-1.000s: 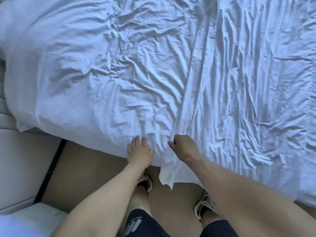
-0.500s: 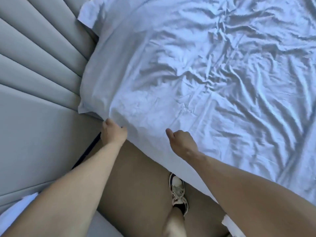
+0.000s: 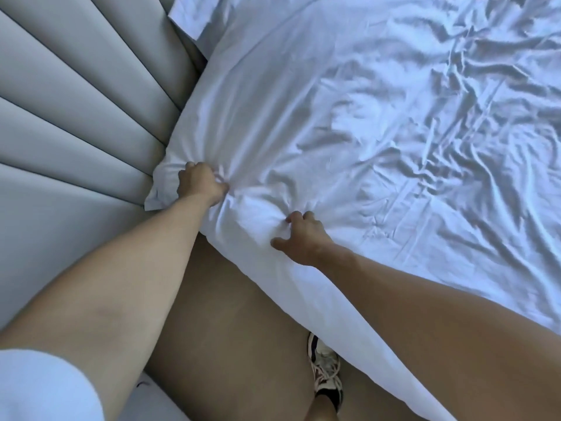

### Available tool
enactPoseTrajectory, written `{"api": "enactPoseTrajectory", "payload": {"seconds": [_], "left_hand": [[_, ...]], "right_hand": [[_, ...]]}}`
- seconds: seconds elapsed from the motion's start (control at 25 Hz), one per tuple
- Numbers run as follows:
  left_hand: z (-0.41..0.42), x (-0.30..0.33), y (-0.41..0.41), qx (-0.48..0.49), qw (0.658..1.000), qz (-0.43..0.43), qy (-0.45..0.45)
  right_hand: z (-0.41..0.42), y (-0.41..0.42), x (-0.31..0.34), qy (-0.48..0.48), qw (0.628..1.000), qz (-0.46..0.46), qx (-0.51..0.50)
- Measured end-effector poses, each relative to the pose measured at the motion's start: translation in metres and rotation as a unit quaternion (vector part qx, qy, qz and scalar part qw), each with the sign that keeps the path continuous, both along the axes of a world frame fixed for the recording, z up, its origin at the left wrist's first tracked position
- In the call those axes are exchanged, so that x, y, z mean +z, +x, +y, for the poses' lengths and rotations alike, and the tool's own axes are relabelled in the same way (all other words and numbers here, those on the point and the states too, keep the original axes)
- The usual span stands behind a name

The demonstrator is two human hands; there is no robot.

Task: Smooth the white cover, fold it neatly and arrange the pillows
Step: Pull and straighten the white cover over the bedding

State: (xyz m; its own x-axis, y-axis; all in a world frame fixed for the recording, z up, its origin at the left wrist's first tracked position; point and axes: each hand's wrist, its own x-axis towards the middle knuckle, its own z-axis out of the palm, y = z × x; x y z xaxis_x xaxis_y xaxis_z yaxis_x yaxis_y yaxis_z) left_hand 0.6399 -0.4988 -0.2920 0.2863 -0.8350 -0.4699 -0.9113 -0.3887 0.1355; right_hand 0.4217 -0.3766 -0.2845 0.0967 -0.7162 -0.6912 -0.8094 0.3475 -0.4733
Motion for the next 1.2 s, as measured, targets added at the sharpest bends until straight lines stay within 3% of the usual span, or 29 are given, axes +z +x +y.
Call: {"api": "enactPoseTrajectory", "payload": {"seconds": [0.2,0.32,0.4,0.48,0.56,0.76,0.84,0.96,1.04,1.08,1.16,1.2], "left_hand": [[-0.004,-0.007,-0.009,-0.128,0.987,-0.085,0.037],[0.000,0.015,-0.012,-0.210,0.968,-0.099,0.098],[0.012,0.037,-0.015,-0.268,0.953,-0.088,0.114],[0.043,0.060,-0.033,-0.314,0.941,-0.071,0.099],[0.085,0.073,-0.072,-0.351,0.932,-0.048,0.078],[0.181,0.087,-0.210,-0.397,0.914,0.058,0.059],[0.217,0.096,-0.259,-0.413,0.904,0.071,0.080],[0.270,0.120,-0.323,-0.495,0.856,0.101,0.107],[0.306,0.142,-0.358,-0.460,0.846,0.245,0.109],[0.318,0.153,-0.372,-0.413,0.854,0.312,0.046],[0.338,0.160,-0.391,-0.296,0.880,0.345,-0.142],[0.343,0.159,-0.396,-0.239,0.894,0.331,-0.187]], "right_hand": [[-0.017,0.004,-0.028,0.019,0.999,0.044,0.006],[-0.019,0.002,-0.026,0.021,0.999,0.006,-0.028],[-0.018,-0.004,-0.017,0.023,0.988,-0.067,-0.138],[-0.015,-0.007,0.005,0.032,0.940,-0.185,-0.285],[-0.017,-0.010,0.034,0.015,0.895,-0.252,-0.368],[0.002,-0.064,0.092,0.018,0.935,-0.097,-0.342],[0.036,-0.120,0.092,0.015,0.918,-0.077,-0.388],[0.111,-0.212,0.083,-0.018,0.881,-0.087,-0.465],[0.167,-0.274,0.085,-0.033,0.840,-0.124,-0.526],[0.193,-0.305,0.088,-0.041,0.818,-0.160,-0.550],[0.238,-0.363,0.105,-0.060,0.775,-0.235,-0.584],[0.252,-0.387,0.113,-0.066,0.759,-0.270,-0.589]]}}
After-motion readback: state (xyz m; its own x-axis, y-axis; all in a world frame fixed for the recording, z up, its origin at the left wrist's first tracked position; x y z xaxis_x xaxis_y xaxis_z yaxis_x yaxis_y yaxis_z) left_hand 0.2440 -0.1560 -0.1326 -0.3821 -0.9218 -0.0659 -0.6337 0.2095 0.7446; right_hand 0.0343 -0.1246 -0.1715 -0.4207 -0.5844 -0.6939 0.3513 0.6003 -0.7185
